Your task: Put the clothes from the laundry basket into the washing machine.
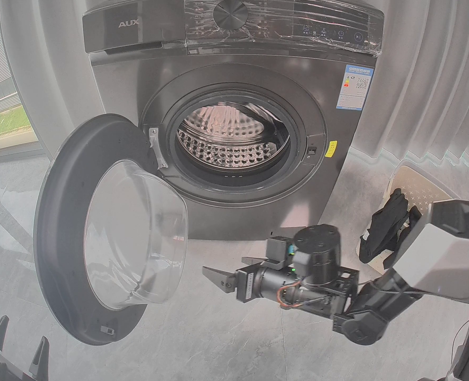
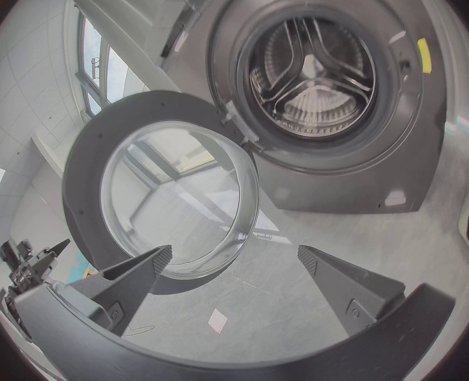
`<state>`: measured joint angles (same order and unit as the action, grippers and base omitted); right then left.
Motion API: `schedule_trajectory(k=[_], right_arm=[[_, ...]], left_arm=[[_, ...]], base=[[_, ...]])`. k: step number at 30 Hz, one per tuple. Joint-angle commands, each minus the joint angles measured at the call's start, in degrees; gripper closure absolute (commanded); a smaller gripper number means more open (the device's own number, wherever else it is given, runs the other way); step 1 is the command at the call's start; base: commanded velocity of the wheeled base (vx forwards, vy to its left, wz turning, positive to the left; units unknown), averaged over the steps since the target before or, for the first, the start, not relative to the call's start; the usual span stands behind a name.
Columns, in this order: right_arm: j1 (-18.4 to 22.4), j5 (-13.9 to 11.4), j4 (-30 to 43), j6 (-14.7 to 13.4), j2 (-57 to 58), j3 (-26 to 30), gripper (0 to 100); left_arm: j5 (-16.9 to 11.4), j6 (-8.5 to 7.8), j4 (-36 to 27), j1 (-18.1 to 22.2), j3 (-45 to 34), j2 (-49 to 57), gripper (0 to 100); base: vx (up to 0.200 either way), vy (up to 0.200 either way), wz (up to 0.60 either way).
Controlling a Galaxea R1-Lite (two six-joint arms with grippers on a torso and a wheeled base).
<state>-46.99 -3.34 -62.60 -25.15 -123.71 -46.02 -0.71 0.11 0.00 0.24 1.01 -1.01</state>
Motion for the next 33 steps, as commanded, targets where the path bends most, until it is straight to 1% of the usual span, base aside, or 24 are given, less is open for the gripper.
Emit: schedule_trajectory(k=[1, 2, 3, 4, 6, 9, 14, 15, 16, 18, 19, 20, 22, 23, 25, 26, 27, 28, 33], right_arm=[[3.4, 0.79, -6.22, 3.26, 14.37, 13.5, 0], [4.28, 0.79, -7.8, 3.7, 15.43, 15.52, 0], [4.46, 0.79, -8.24, 3.79, 15.69, 16.14, 0], [5.86, 0.7, -10.35, 4.32, 17.1, 18.86, 0], [7.62, 0.62, -12.55, 4.58, 18.42, 21.94, 0], [8.85, 0.44, -14.31, 4.85, 19.47, 24.31, 0], [9.03, 0.44, -15.01, 5.02, 20.35, 25.54, 0], [9.03, 0.44, -15.01, 6.69, 21.67, 26.07, 0], [9.11, 0.44, -15.01, 7.57, 22.2, 26.42, 0], [9.38, 0.44, -15.01, 9.59, 23.6, 27.3, 0], [9.82, 0.44, -14.92, 11.09, 24.75, 28.0, 0], [9.9, 0.44, -14.92, 11.53, 25.1, 28.18, 0], [10.34, 0.44, -14.92, 15.48, 28.35, 31.25, 0], [10.34, 0.44, -14.92, 16.27, 29.58, 32.22, 0], [10.43, 0.44, -14.92, 16.89, 31.07, 33.63, 0], [11.14, 0.44, -14.83, 17.33, 33.8, 36.44, 0], [11.22, 0.44, -14.83, 17.33, 34.24, 36.97, 0], [11.84, 0.35, -14.66, 17.59, 36.7, 39.25, 0], [13.68, 0.26, -14.04, 18.56, 45.75, 43.82, 0]], left_arm=[[0.0, -0.11, 0.0, 0.02, -1.01, 1.01, 0], [0.09, -0.11, 0.0, 0.02, -1.01, 1.01, 0], [0.0, -0.11, 0.0, 0.02, -1.01, 1.01, 0], [0.0, -0.11, 0.0, 0.02, -1.01, 1.01, 0], [0.0, -0.02, 0.0, 0.02, -1.01, 1.01, 0], [0.0, -0.02, 0.0, 0.02, -1.01, 1.01, 0], [0.0, -0.02, 0.0, 0.02, -1.01, 1.01, 0], [0.0, -0.02, 0.0, 0.02, -1.01, 1.01, 0], [0.0, -0.11, 0.0, 0.02, -1.01, 1.01, 0], [0.0, -0.02, 0.0, 0.02, -1.01, 1.01, 0], [0.0, -0.02, 0.0, 0.02, -1.01, 1.01, 0], [0.0, -0.02, 0.0, 0.02, -1.01, 1.01, 0], [0.0, -0.02, 0.0, 0.02, -1.01, 1.01, 0], [0.0, -0.02, 0.0, 0.02, -1.01, 1.01, 0], [0.0, -0.02, 0.0, 0.02, -1.01, 1.01, 0], [0.0, -0.02, 0.0, 0.02, -1.01, 1.01, 0], [0.0, -0.02, 0.0, 0.02, -1.01, 1.01, 0], [0.0, -0.02, 0.0, 0.02, -1.01, 1.01, 0], [0.0, -0.02, 0.0, 0.02, -1.01, 1.01, 0]], base=[[0.0, 0.0, 0.0], [0.0, -0.2, 0.0], [0.0, -0.2, 0.0], [0.0, -0.2, 0.0], [0.0, -0.2, 0.0], [0.0, -0.2, 0.0], [0.0, -0.2, 0.0], [0.0, -0.2, 0.0], [0.0, -0.2, 0.0], [0.0, 0.0, 0.0], [0.0, 0.0, 0.0], [0.0, 0.0, 0.0], [0.0, 0.0, 0.0], [0.0, 0.0, 0.0], [0.0, 0.0, 0.0], [0.0, 0.0, 0.0], [0.0, 0.0, 0.0], [0.0, 0.0, 0.0], [0.0, 0.0, 0.0]])
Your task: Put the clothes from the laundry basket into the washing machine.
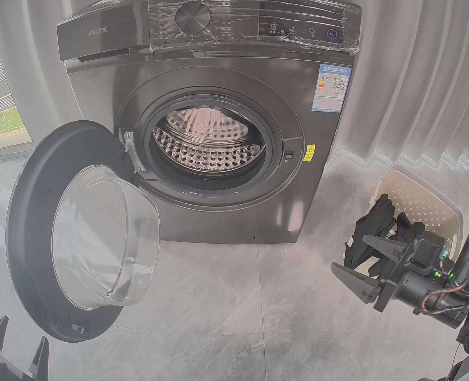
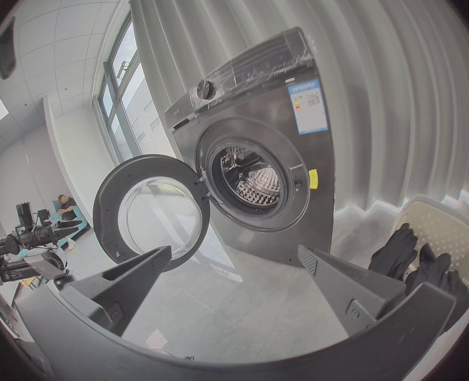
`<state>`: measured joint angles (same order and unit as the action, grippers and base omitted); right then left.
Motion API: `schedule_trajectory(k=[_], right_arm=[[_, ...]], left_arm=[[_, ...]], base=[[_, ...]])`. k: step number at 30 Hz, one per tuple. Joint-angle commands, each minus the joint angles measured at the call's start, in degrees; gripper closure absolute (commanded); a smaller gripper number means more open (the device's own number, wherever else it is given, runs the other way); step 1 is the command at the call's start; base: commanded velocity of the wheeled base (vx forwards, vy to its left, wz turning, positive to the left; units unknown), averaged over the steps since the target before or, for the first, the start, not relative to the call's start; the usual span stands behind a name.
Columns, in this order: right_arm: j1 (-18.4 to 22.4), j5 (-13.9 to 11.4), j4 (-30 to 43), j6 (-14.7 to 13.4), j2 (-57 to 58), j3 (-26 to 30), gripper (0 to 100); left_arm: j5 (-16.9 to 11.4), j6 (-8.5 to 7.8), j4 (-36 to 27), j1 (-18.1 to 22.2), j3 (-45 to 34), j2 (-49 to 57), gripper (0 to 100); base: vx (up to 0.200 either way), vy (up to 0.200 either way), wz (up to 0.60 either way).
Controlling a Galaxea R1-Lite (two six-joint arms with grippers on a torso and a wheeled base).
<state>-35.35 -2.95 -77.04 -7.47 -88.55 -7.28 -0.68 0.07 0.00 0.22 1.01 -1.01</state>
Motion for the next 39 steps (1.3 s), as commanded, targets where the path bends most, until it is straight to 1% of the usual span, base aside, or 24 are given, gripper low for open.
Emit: schedule_trajectory(k=[1, 6, 10, 11, 12, 14, 16, 19, 22, 24, 26, 28, 29, 30, 31, 35, 36, 39], right_arm=[[3.01, -0.13, 0.4, 1.14, 12.79, 5.78, 0], [8.99, -0.48, 0.58, 2.55, 19.65, 6.84, 0], [14.08, -2.85, 0.58, 3.69, 23.25, 7.28, 0], [14.61, -3.2, 0.58, 3.78, 23.6, 7.28, 0], [16.28, -4.17, 0.58, 3.87, 24.92, 7.28, 0], [17.86, -4.61, 1.02, 3.87, 26.68, 7.28, 0], [19.53, -4.43, 4.01, 3.87, 29.31, 7.28, 0], [22.26, -4.7, 11.13, 4.05, 35.91, 7.28, 0], [24.1, -4.7, 20.71, 4.57, 44.26, 7.28, 0], [25.95, -4.7, 28.79, 4.92, 51.2, 7.28, 0], [28.06, -4.87, 38.9, 6.42, 60.52, 7.28, 0], [29.29, -4.96, 46.9, 7.47, 67.2, 7.28, 0], [29.73, -4.96, 50.24, 7.56, 70.36, 7.01, 0], [29.73, -4.96, 50.68, 7.56, 70.8, 7.01, 0], [29.82, -5.05, 54.54, 7.56, 74.93, 7.01, 0], [30.61, -4.87, 64.56, 7.38, 83.45, 7.28, 0], [30.78, -4.78, 65.44, 7.21, 83.98, 7.28, 0], [33.59, -5.05, 68.43, 7.38, 85.12, 7.28, 0]], left_arm=[[-0.02, 0.01, 0.0, 0.04, -1.01, 1.01, 0], [-0.02, 0.01, 0.0, 0.04, -1.01, 1.01, 0], [-0.02, 0.01, 0.0, 0.04, -1.01, 1.01, 0], [-0.02, 0.01, 0.0, 0.04, -1.01, 1.01, 0], [-0.02, 0.01, 0.0, 0.04, -1.01, 1.01, 0], [-0.02, -0.07, 0.0, 0.04, -1.01, 1.01, 0], [-0.02, 0.01, 0.0, 0.04, -1.01, 1.01, 0], [-0.02, 0.01, 0.0, 0.04, -0.92, 1.01, 0], [-0.02, -0.07, 0.0, 0.04, -1.01, 1.01, 0], [-0.02, -0.07, 0.0, 0.04, -1.01, 1.01, 0], [-0.02, -0.07, 0.0, 0.04, -1.01, 1.01, 0], [-0.02, -0.07, 0.0, 0.04, -1.01, 1.01, 0], [-0.02, -0.07, 0.0, 0.04, -1.01, 1.01, 0], [-0.02, -0.07, 0.0, 0.04, -1.01, 1.01, 0], [-0.02, -0.07, 0.0, 0.04, -1.01, 1.01, 0], [-0.02, 0.01, 0.0, 0.04, -1.01, 1.01, 0], [-0.02, 0.01, 0.0, 0.04, -1.01, 1.01, 0], [-0.02, -0.07, 0.0, 0.04, -1.01, 1.01, 0]], base=[[0.0, 0.0, 0.0], [0.0, -0.2, 0.0], [0.0, -0.2, 0.0], [0.0, -0.2, 0.0], [0.0, -0.2, 0.0], [0.0, -0.2, 0.0], [0.0, -0.2, 0.0], [0.0, 0.0, 0.0], [0.0, 0.0, 0.0], [0.0, 0.0, 0.0], [0.0, 0.0, 0.0], [0.0, 0.0, 0.0], [0.0, 0.0, 0.0], [0.0, 0.0, 0.0], [0.0, 0.0, 0.0], [0.0, 0.0, 0.0], [0.0, 0.0, 0.0], [0.0, 0.0, 0.0]])
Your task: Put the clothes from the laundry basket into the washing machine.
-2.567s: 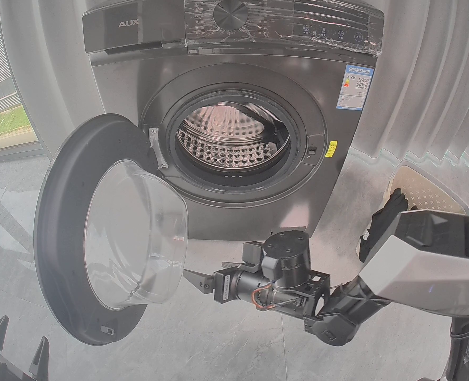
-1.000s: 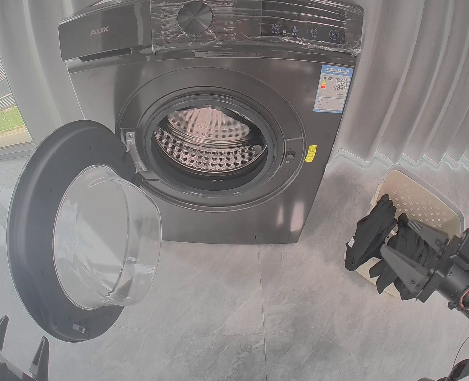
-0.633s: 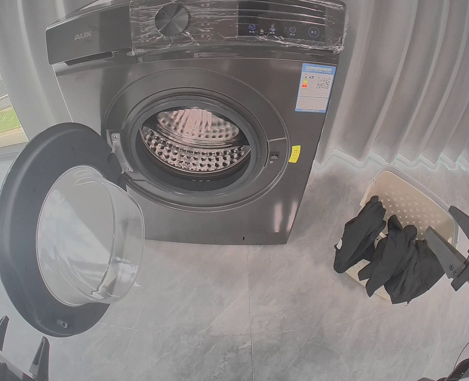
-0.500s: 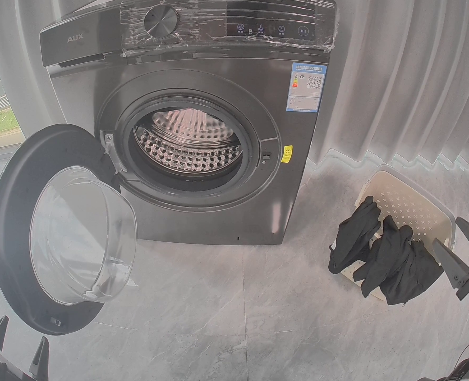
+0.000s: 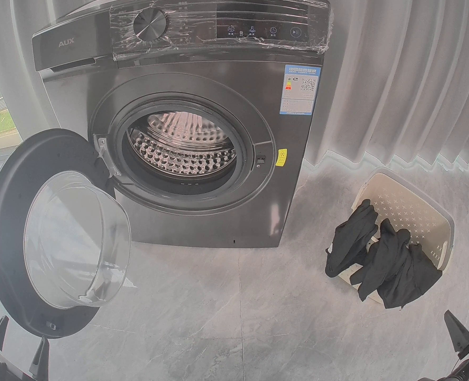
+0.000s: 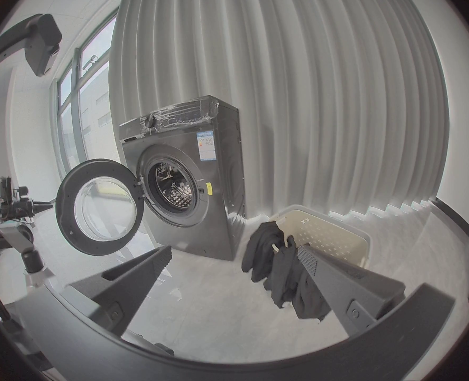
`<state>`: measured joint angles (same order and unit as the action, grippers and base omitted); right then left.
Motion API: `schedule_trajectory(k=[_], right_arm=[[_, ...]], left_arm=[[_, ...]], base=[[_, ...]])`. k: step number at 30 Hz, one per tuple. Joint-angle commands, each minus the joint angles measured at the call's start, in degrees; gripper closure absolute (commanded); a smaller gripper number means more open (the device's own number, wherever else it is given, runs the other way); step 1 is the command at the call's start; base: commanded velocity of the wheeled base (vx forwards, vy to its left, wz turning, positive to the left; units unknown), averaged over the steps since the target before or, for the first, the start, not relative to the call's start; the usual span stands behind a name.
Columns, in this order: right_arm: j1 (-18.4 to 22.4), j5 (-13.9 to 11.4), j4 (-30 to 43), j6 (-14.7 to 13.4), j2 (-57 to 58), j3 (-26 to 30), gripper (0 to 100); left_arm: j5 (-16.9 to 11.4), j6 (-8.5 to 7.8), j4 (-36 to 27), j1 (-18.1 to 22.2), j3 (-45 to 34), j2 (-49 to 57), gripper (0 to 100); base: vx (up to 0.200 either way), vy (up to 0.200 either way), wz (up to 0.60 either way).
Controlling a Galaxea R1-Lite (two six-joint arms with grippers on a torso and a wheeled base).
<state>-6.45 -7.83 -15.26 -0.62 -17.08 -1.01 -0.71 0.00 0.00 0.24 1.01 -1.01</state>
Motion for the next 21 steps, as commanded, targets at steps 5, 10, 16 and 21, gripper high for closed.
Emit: schedule_trajectory(k=[5, 10, 16, 21], right_arm=[[5.83, 0.18, 12.27, 0.18, 16.73, 0.92, 0], [5.75, 10.38, 15.79, -0.17, 16.73, 1.01, 0], [5.83, 7.83, 15.0, 0.53, 16.73, 1.01, 0], [5.75, 7.74, 15.0, 0.71, 16.73, 1.01, 0]], left_arm=[[0.0, 0.09, 0.0, 0.02, -1.01, 1.01, 0], [0.0, 0.09, 0.0, 0.02, -1.01, 1.01, 0], [0.0, 0.09, 0.0, 0.02, -1.01, 1.01, 0], [0.0, 0.0, 0.0, 0.02, -1.01, 1.01, 0]], base=[[0.0, 0.0, 0.0], [0.0, 0.0, 0.0], [0.0, 0.0, 0.0], [0.0, -0.2, 0.0]])
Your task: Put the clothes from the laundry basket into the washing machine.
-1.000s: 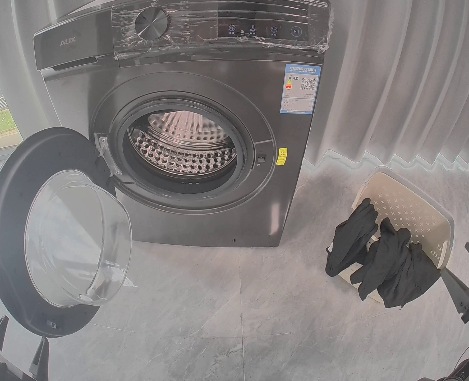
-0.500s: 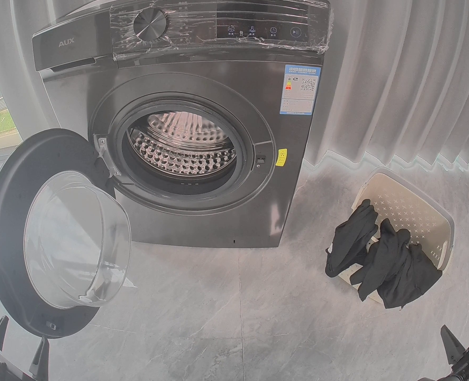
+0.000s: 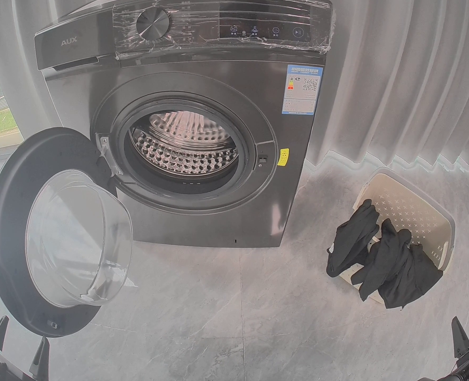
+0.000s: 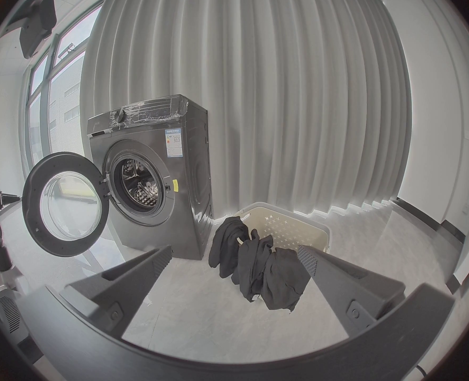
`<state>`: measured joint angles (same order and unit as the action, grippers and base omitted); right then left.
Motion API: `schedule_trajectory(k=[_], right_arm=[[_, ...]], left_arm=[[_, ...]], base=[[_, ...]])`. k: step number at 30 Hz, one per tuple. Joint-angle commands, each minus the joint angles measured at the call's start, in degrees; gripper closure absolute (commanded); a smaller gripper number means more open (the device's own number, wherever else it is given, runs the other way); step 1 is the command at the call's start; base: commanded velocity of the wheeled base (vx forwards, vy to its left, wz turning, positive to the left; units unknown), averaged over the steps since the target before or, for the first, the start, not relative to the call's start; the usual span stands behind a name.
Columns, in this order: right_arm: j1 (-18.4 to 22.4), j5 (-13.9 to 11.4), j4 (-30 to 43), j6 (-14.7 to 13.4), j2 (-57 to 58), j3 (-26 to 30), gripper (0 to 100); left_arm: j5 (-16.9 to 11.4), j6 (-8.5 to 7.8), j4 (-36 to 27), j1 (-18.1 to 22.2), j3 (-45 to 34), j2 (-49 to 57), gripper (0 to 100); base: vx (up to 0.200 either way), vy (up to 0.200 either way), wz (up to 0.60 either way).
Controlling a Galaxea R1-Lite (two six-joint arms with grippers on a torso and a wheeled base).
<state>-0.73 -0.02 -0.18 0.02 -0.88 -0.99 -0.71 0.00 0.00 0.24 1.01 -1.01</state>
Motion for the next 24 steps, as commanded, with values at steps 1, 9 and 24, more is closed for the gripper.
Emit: schedule_trajectory(k=[1, 9, 24], right_arm=[[-0.06, -0.15, -0.08, 0.06, 0.53, 0.99, 0], [0.03, -0.15, -0.08, 0.15, 0.53, 0.99, 0], [0.03, -0.15, -0.08, 0.15, 0.53, 0.99, 0]], left_arm=[[0.0, 0.0, 0.0, 0.02, -1.01, 1.01, 0], [0.0, 0.09, 0.0, 0.02, -1.01, 1.01, 0], [0.0, 0.09, 0.0, 0.02, -1.01, 1.01, 0]], base=[[0.0, -0.2, 0.0], [0.0, 0.0, 0.0], [0.0, -0.08, 0.0]])
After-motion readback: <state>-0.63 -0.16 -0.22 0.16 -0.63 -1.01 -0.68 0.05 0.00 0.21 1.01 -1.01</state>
